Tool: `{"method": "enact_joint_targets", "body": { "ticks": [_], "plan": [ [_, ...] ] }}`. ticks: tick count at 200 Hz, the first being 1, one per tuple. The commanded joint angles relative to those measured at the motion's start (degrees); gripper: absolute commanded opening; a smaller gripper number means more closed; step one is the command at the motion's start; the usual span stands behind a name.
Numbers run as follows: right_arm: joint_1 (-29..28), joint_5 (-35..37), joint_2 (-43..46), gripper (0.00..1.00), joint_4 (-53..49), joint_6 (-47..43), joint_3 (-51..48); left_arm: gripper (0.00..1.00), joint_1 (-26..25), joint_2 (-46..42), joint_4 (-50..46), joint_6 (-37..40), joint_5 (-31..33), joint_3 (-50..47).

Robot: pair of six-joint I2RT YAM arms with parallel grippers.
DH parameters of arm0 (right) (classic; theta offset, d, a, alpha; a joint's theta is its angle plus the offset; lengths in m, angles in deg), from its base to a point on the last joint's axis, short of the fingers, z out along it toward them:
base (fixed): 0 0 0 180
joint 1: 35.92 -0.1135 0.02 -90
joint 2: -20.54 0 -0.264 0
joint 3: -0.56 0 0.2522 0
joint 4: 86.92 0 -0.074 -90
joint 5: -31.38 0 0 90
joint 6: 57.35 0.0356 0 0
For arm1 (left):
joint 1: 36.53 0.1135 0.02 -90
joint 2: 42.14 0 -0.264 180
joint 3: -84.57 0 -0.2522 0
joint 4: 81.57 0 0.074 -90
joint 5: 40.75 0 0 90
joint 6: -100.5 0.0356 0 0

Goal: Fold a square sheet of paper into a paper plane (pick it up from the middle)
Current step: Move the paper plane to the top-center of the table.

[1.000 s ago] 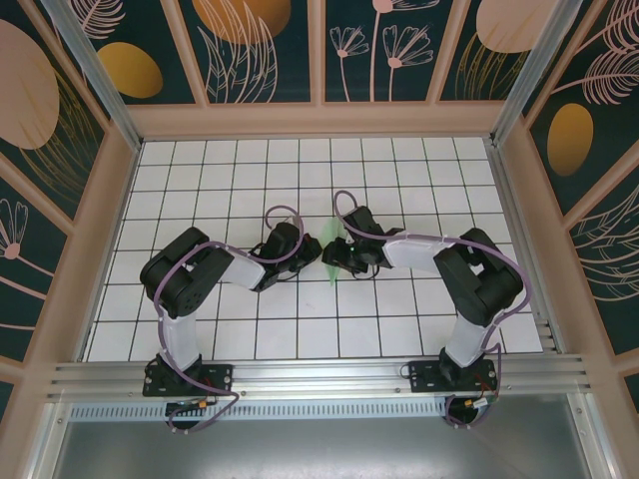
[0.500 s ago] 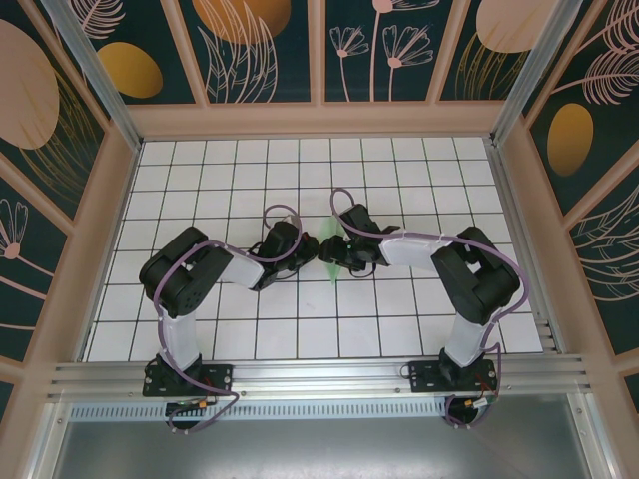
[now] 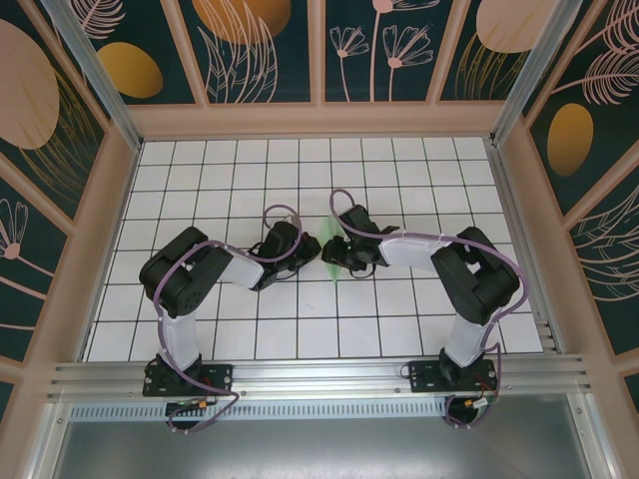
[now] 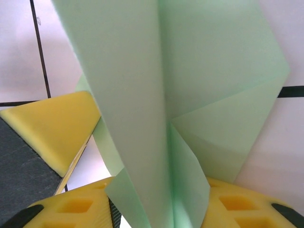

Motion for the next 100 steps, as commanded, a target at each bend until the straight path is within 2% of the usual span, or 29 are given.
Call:
{"method": "enact_joint_targets", "body": {
  "ticks": [1,15,32,86,100],
  "plan": [
    [-0.36,3.98,-0.53,0.41,-3.96,-0.03,1.54,0.0,-0.11,0.39,-0.79,0.06,-0.93,-0.12],
    [-0.45,5.01,-0.72,0.38,-4.86,0.07,2.12,0.0,-0.11,0.41,-0.92,0.16,-0.97,-0.03],
    [-0.6,5.87,-0.89,0.27,-5.4,0.39,2.6,0.0,-0.06,0.35,-1.27,0.36,-0.97,0.18],
    [-1.04,7.32,-2.31,0.1,-7.0,-0.07,4.86,0.0,0.05,-0.83,-2.61,0.84,-0.98,0.54],
    [-1.04,8.32,-2.37,0.07,-7.76,-0.59,5.61,0.1,0.24,-2.22,-3.8,1.28,-0.72,0.67]
  ]
}}
